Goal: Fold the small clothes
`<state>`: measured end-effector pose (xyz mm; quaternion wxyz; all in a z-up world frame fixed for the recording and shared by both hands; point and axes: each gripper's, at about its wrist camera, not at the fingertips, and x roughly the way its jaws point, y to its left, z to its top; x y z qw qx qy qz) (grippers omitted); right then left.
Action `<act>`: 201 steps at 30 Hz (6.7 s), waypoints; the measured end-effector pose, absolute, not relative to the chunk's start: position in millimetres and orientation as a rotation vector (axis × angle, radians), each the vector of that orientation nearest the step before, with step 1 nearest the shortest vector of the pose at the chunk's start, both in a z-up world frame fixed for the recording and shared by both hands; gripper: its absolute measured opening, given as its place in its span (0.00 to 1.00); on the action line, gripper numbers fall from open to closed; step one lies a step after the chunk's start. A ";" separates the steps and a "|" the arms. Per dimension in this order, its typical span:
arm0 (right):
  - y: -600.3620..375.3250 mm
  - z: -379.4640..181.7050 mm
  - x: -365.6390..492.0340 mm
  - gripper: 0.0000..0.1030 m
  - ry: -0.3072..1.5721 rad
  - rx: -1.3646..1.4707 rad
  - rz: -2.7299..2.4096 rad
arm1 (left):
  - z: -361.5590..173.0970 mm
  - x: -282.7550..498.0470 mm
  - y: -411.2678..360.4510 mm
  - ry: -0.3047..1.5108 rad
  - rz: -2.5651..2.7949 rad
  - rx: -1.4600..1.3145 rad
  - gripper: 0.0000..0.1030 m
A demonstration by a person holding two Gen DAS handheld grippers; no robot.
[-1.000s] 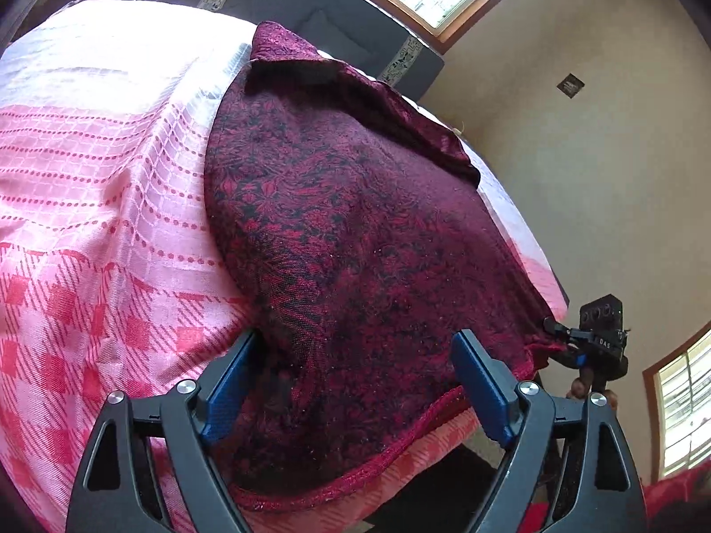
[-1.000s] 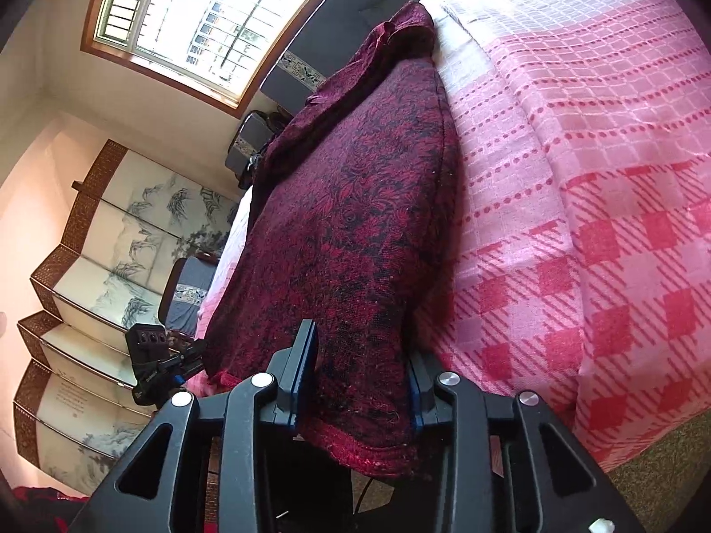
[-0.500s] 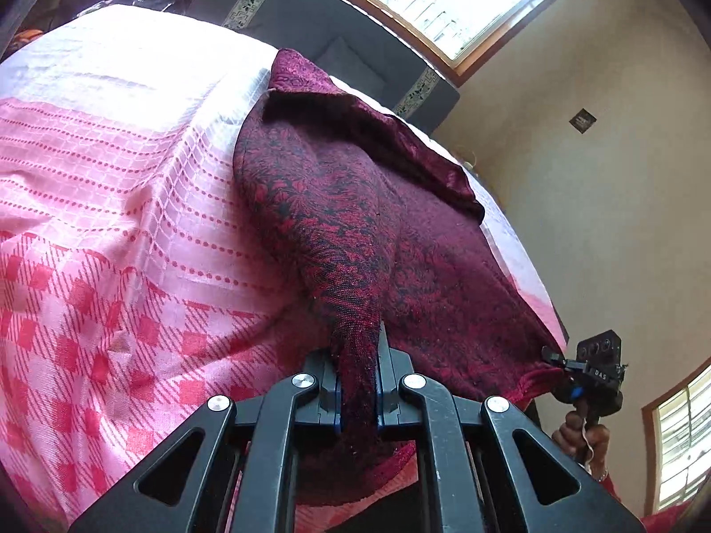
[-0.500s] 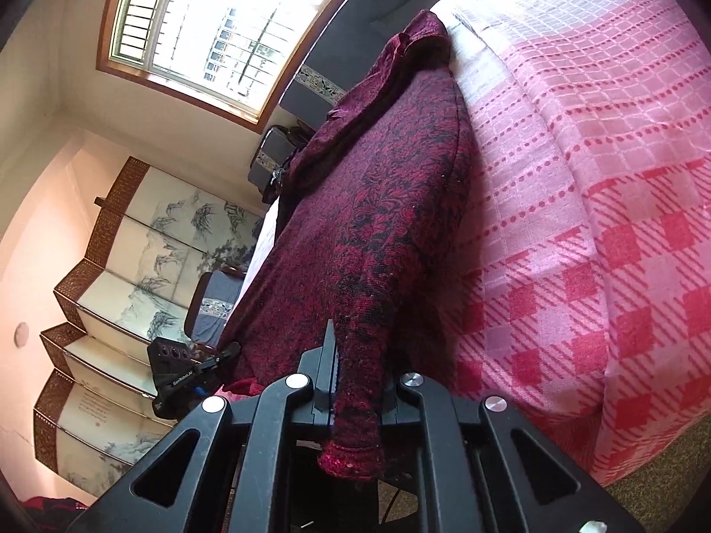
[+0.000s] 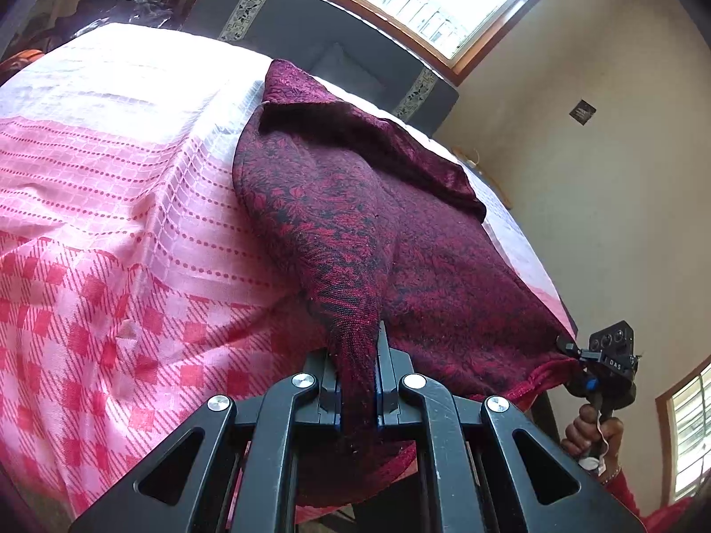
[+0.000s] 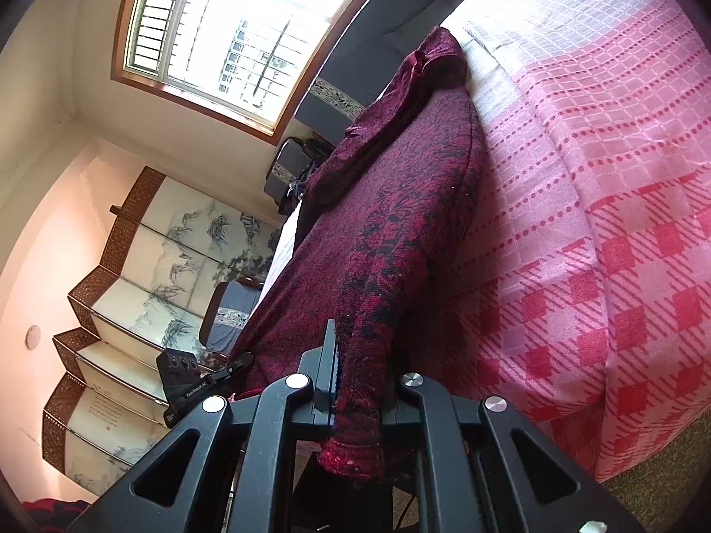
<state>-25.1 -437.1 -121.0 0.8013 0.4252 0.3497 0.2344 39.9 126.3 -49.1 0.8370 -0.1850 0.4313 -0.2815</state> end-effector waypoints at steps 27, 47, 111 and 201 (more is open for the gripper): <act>-471.9 -28.7 65.2 0.10 0.652 0.869 0.512 | 25.9 130.6 93.8 0.796 -0.600 -0.431 0.10; -483.8 -10.5 215.0 0.10 0.706 0.818 0.433 | 22.9 281.1 60.2 0.790 -0.475 -0.447 0.10; -528.8 -95.0 195.4 0.66 0.689 0.896 0.336 | -41.4 378.5 59.3 0.854 -0.280 -0.177 0.86; -504.5 -106.0 170.8 0.28 0.808 0.755 0.364 | -17.5 311.1 95.8 0.868 -0.440 -0.242 0.67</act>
